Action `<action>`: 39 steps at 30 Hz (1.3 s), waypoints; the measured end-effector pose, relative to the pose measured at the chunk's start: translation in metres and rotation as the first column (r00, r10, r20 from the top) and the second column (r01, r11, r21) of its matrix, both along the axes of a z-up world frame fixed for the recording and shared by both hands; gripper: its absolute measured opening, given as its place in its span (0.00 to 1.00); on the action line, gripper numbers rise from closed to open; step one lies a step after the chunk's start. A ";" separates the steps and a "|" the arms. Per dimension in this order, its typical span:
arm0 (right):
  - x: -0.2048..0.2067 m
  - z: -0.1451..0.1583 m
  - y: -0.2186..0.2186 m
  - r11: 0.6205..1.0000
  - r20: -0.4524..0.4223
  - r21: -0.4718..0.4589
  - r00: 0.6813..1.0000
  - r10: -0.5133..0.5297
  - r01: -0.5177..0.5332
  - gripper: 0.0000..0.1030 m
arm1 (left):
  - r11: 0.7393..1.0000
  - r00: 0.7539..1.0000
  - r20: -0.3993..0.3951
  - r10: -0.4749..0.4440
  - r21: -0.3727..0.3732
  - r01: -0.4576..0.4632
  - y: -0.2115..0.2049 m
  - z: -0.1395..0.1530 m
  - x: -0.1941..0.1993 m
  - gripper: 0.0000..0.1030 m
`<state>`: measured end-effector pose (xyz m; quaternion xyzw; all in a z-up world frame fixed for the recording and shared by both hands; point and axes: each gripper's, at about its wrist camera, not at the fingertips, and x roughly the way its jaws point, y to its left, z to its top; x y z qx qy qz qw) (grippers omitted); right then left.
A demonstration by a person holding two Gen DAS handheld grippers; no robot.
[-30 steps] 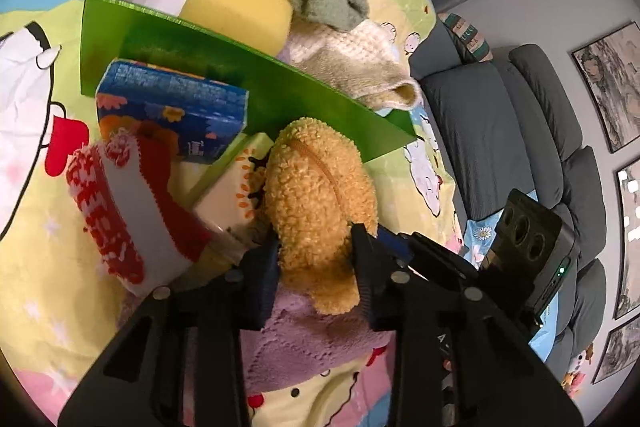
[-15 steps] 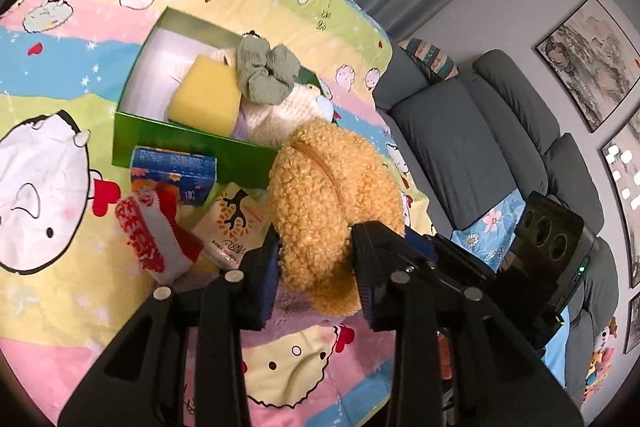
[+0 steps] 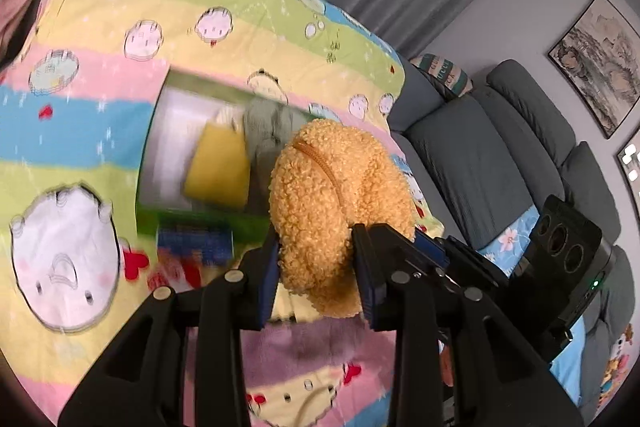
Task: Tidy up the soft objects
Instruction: 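Carry the plush over the green box and open the right tool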
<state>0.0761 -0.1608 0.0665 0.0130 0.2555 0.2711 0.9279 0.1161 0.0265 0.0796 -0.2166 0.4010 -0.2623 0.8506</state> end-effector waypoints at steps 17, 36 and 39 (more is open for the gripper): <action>0.133 -0.016 0.035 0.991 -0.054 -0.118 0.996 -0.068 0.061 0.18 | 0.990 0.989 -0.083 0.118 0.090 -0.111 -0.001 -0.025 0.136 0.34; 0.166 -0.046 0.041 0.977 -0.160 -0.195 0.980 -0.121 0.088 0.40 | 0.960 0.964 -0.152 0.216 0.212 -0.182 0.008 -0.060 0.153 0.82; 0.145 -0.032 0.024 0.982 -0.129 -0.152 0.983 -0.129 0.109 0.47 | 0.957 0.970 -0.112 0.216 0.222 -0.187 0.008 -0.044 0.137 0.86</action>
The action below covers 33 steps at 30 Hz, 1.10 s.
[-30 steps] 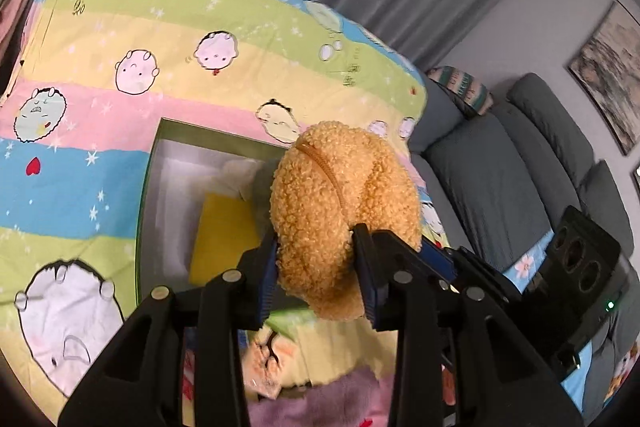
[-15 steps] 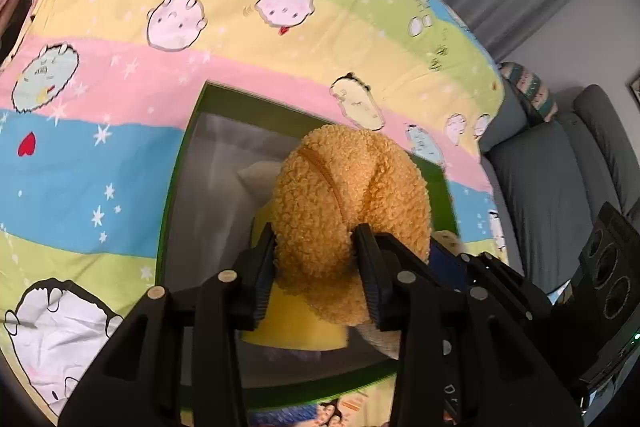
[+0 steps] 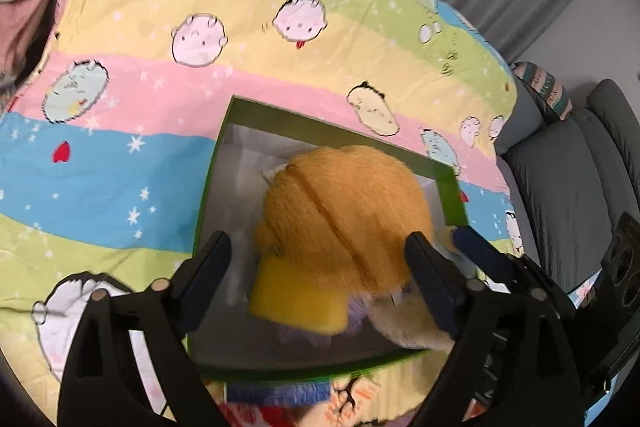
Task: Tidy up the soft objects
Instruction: 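Carry the plush over the green box and open the right tool, then move the right tool back to the mauve towel on the quilt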
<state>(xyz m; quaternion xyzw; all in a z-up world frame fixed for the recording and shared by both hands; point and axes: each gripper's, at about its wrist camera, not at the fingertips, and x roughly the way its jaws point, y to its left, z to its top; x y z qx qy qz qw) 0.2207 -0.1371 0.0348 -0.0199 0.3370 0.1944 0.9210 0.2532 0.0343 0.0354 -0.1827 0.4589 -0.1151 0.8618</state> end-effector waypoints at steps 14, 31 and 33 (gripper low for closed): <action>-0.143 -0.003 -0.059 0.996 0.040 0.076 0.998 -0.043 0.039 0.61 | 0.992 0.988 0.102 -0.119 0.045 0.115 -0.033 0.020 -0.154 0.99; -0.232 -0.030 -0.094 0.980 0.008 0.186 0.997 -0.073 0.070 0.61 | 0.996 0.986 0.149 -0.070 0.068 0.060 -0.033 0.016 -0.258 0.99; -0.235 -0.035 -0.097 0.977 -0.007 0.195 0.996 -0.084 0.083 0.61 | 0.997 0.988 0.145 -0.058 0.052 0.051 -0.029 0.014 -0.262 0.99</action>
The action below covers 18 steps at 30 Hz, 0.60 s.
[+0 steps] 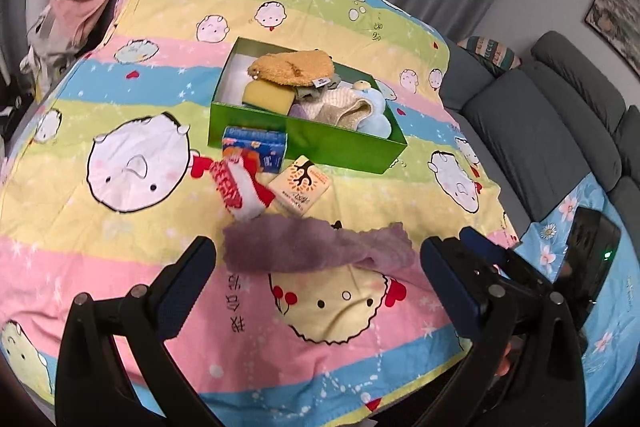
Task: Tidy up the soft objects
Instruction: 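Move the right tool back to the mauve towel on the quilt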
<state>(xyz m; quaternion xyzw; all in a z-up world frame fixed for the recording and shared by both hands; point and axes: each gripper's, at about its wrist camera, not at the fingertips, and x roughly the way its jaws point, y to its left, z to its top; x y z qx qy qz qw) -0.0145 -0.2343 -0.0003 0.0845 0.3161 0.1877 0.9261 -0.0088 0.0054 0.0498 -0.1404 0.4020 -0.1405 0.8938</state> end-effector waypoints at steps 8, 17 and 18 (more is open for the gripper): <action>-0.004 -0.019 -0.016 0.999 -0.045 0.027 0.998 -0.037 0.038 0.62 | 0.999 0.999 -0.032 0.036 -0.036 -0.037 0.016 -0.011 -0.002 0.99; 0.005 -0.040 -0.018 0.999 -0.096 0.012 0.995 -0.036 0.038 0.62 | 0.997 0.987 -0.154 0.044 -0.052 -0.052 0.018 -0.047 0.020 0.99; 0.007 -0.041 -0.018 0.999 -0.102 0.013 0.994 -0.033 0.034 0.62 | 0.997 0.985 -0.169 0.039 -0.052 -0.049 0.018 -0.052 0.023 0.99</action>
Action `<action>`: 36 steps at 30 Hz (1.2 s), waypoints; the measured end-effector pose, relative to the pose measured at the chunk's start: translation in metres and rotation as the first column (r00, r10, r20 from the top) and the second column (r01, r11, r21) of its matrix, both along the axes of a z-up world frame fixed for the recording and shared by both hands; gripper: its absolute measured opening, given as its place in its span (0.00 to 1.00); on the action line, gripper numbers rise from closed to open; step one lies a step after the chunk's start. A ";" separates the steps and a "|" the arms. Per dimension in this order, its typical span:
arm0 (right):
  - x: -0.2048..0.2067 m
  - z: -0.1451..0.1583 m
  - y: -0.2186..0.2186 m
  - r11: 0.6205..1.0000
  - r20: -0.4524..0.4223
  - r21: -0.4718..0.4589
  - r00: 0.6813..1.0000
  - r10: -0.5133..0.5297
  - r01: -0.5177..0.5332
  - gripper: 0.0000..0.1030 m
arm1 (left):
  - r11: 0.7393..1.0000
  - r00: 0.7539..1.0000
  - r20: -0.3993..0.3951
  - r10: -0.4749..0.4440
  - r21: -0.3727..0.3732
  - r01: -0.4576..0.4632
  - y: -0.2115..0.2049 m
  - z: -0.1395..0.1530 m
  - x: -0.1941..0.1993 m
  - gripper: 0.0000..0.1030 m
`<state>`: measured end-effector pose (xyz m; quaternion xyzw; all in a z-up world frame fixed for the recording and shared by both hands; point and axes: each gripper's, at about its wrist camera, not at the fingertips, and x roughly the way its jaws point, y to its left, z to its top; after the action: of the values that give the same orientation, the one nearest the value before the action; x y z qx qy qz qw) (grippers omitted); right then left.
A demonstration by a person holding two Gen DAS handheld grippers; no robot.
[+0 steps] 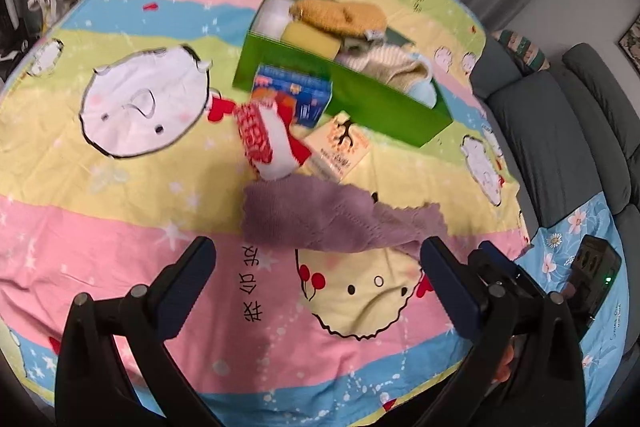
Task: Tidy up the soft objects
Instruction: 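Move the right tool back to the mauve towel on the quilt, then close the right tool on the mauve towel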
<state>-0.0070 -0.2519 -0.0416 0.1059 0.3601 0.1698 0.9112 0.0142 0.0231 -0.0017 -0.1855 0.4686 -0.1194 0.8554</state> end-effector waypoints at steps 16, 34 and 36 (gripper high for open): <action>0.031 -0.027 0.015 0.998 -0.069 0.007 0.995 0.069 -0.069 0.62 | 0.995 0.987 -0.149 -0.052 -0.090 0.039 -0.011 -0.050 0.053 0.99; 0.045 -0.036 0.036 0.992 -0.058 0.006 0.990 0.126 -0.126 0.42 | 0.995 0.990 -0.102 -0.094 0.029 0.097 -0.033 -0.055 0.051 0.58; 0.044 -0.036 0.040 0.991 -0.047 -0.004 0.989 0.137 -0.137 0.32 | 0.993 0.991 -0.096 -0.089 0.065 0.095 -0.035 -0.055 0.051 0.49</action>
<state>0.0374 -0.2118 -0.0771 0.0818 0.3885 0.2283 0.8890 0.0647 -0.0124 -0.0567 -0.1392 0.5199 -0.1336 0.8322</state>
